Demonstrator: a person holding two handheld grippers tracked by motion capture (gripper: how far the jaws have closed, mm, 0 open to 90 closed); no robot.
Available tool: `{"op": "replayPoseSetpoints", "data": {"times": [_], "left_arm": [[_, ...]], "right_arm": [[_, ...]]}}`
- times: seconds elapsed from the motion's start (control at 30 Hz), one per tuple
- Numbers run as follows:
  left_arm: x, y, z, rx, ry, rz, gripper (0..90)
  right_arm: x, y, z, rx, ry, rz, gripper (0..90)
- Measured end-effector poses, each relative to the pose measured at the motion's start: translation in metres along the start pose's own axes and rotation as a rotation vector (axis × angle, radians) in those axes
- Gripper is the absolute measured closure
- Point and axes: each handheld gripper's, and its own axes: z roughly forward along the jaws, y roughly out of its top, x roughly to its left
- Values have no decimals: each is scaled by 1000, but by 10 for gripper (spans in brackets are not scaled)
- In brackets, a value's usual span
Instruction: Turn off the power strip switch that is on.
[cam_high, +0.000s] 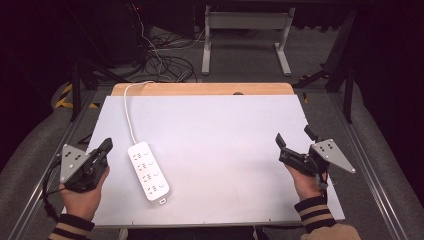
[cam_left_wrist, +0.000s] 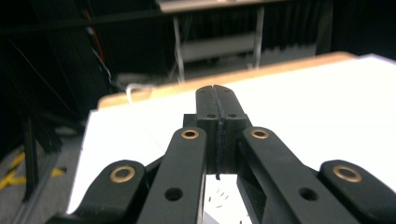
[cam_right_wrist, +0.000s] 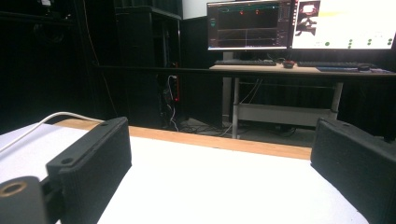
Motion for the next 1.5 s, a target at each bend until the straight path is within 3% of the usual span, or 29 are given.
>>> {"op": "replayPoseSetpoints", "data": {"times": [0.03, 0.33, 0.37, 0.5, 0.6, 0.93, 1.0, 1.17, 1.27, 1.37, 1.43, 1.5], "left_arm": [[0, 0, 0, 0, 0, 0, 899], [-3, -2, 71, 331, -50, 57, 899], [-4, -5, 82, 385, -58, 73, 899], [-2, -9, 93, 439, -69, 91, 899], [-3, -11, 100, 472, -97, 77, 899], [-12, -28, 118, 520, -130, 137, 898], [-12, -31, 119, 529, -116, 145, 898], [-10, -32, 120, 521, -115, 140, 898], [-11, -31, 119, 501, -150, 125, 898], [-14, -32, 120, 503, -124, 144, 898], [-13, -33, 120, 508, -132, 123, 899], [-15, -34, 120, 507, -117, 151, 899]], "right_arm": [[0, 0, 0, 0, 0, 0, 57], [1, 1, -1, 16, 13, 12, 71], [1, 1, -1, 14, 13, 9, 71], [0, 0, -2, 16, 12, 11, 72], [0, 0, -3, 17, 11, 14, 71], [2, 0, -4, 20, 16, 6, 71], [2, 0, -4, 17, 19, 9, 71], [2, 1, -5, 14, 22, 11, 72], [3, 1, -5, 14, 25, 11, 71], [3, 1, -4, 16, 26, 7, 71], [3, 1, -5, 15, 28, 7, 71], [3, 1, -5, 14, 27, 7, 71]]}}
